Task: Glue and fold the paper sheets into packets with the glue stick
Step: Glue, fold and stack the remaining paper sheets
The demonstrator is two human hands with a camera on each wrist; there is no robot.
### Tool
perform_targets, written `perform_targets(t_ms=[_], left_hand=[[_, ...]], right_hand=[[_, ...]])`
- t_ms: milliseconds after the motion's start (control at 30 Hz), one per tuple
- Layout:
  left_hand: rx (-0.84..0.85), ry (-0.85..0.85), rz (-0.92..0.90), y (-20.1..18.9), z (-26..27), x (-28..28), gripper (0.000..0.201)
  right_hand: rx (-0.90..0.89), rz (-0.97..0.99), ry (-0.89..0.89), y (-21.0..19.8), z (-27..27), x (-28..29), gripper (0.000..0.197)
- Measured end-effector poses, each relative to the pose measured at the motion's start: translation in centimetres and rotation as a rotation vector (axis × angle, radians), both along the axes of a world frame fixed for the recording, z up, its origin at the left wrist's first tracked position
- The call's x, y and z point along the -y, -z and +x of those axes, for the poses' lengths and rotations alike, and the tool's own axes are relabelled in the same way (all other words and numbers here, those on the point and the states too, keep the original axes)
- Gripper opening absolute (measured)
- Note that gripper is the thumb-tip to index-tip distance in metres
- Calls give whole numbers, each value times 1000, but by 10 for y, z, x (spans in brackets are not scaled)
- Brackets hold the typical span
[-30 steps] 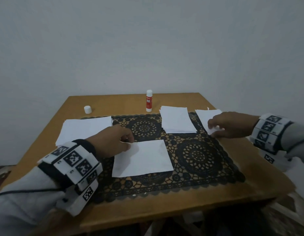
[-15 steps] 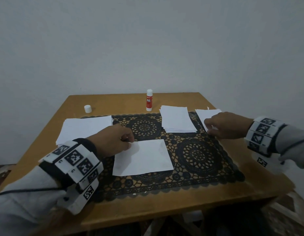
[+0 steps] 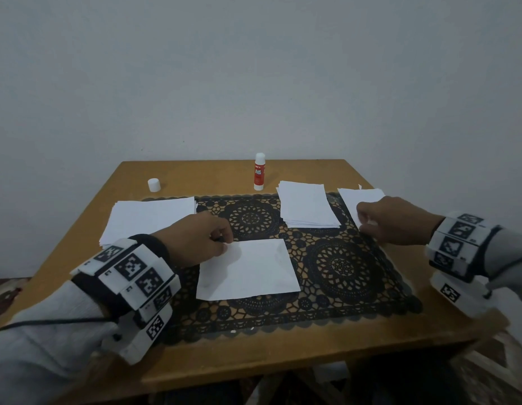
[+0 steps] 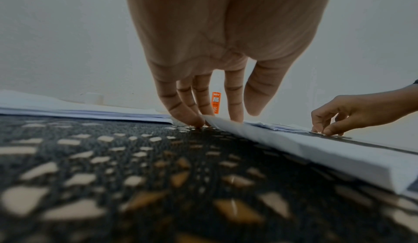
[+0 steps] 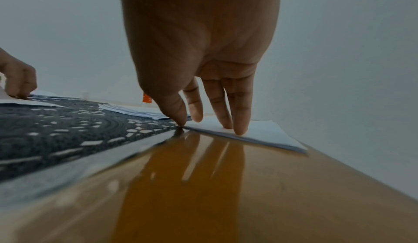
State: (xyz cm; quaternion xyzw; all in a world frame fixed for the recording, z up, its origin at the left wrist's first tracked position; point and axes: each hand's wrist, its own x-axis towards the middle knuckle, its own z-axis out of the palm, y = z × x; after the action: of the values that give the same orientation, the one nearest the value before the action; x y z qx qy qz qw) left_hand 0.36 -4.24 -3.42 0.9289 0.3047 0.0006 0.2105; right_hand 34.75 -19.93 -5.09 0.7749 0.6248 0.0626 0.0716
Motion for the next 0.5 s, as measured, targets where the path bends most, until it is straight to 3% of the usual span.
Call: perform_targets(t_ms=[300, 433, 500], left_hand=[[0, 7, 14, 0, 0, 1, 19], [1, 5, 13, 1, 0, 0, 19], [2, 4, 6, 1, 0, -1, 19]], right_hand=[[20, 17, -15, 1, -7, 5, 21], [54, 6, 62, -1, -5, 2, 20], [2, 85, 86, -2, -3, 0, 29]])
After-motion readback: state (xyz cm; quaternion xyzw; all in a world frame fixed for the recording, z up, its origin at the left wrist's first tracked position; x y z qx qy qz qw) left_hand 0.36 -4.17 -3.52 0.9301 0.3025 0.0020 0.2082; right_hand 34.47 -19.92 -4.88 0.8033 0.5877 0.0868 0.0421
